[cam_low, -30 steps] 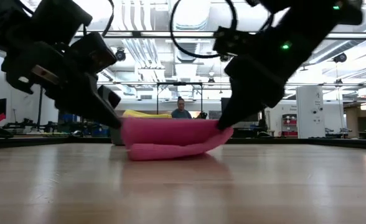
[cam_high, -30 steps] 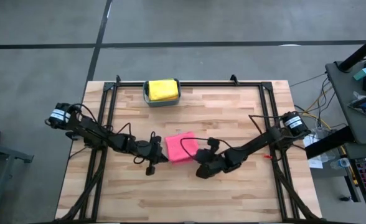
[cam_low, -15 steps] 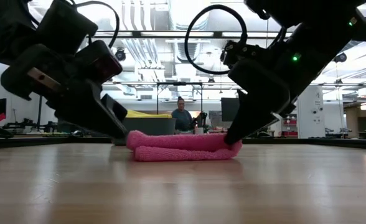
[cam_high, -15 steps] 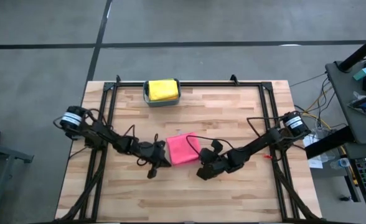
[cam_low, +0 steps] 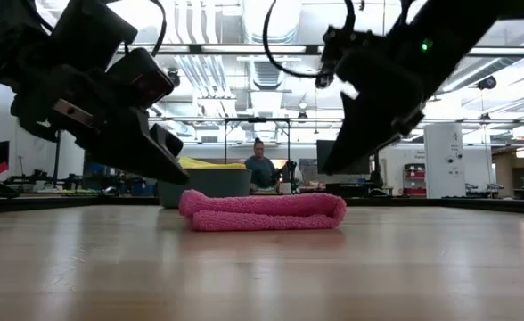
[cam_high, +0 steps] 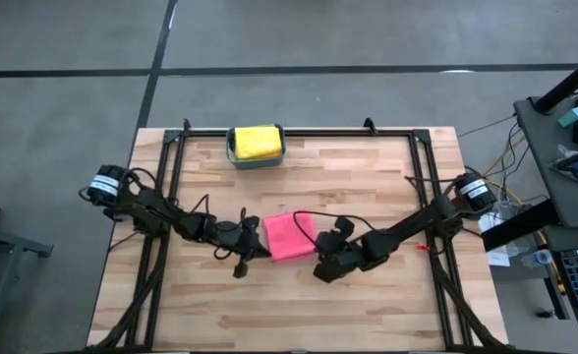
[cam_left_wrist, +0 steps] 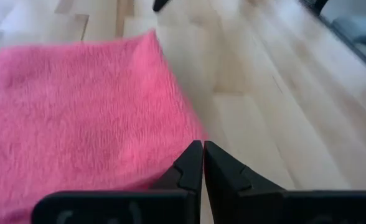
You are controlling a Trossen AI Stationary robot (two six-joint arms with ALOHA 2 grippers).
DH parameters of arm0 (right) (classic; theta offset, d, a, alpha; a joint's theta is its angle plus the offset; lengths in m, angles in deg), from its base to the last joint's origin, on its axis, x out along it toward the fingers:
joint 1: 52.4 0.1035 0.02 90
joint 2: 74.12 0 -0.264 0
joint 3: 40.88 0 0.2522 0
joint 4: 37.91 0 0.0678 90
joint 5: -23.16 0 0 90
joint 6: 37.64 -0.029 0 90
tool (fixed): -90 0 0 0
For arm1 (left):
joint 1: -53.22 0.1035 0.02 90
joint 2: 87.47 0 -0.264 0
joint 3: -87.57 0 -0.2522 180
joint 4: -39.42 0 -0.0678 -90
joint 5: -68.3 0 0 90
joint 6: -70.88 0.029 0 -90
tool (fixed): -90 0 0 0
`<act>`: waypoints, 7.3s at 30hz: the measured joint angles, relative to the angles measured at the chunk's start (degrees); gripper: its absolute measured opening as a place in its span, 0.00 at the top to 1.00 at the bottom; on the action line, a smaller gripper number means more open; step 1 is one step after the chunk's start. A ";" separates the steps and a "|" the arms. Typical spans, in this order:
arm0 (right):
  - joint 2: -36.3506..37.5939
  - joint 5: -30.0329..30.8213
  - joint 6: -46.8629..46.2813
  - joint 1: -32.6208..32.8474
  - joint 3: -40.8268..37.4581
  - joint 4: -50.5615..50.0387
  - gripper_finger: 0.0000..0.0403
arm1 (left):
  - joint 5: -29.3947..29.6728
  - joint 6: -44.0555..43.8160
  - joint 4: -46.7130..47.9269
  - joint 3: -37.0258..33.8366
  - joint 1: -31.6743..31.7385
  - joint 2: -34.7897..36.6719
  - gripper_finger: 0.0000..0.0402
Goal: Fold microfiber towels
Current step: Fold the pink towel
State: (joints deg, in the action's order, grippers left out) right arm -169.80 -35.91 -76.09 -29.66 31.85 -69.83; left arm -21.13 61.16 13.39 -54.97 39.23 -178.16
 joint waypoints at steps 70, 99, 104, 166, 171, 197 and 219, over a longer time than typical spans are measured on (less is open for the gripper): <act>-3.46 -3.85 27.90 -17.53 -12.43 32.92 0.98 | 13.41 2.83 -3.77 -0.17 6.41 -6.57 1.00; 5.75 -23.44 17.30 -14.56 -4.32 3.35 0.84 | 17.34 7.12 31.75 7.83 -5.23 11.39 1.00; 5.65 -26.90 25.05 -12.82 -4.60 0.52 0.70 | 17.34 7.11 32.97 7.89 -8.26 13.16 0.99; -2.65 -17.94 52.50 -9.14 -11.86 26.69 0.48 | 21.10 16.17 14.80 8.16 -7.70 -6.82 0.54; -2.65 -17.87 52.39 -9.14 -11.86 26.67 0.48 | 21.54 15.92 7.34 8.29 -7.38 -11.13 0.55; -2.51 -17.62 49.59 -9.22 -11.82 27.65 0.97 | 20.69 13.12 7.48 8.00 -7.37 -10.65 0.99; 0.52 -23.72 43.19 -9.61 4.45 5.17 0.97 | 11.46 5.60 23.03 7.93 -7.47 7.11 1.00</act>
State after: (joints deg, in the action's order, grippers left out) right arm -169.28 -59.64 -32.91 -39.27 36.30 -64.66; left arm -9.68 66.75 36.43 -47.04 31.76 -171.06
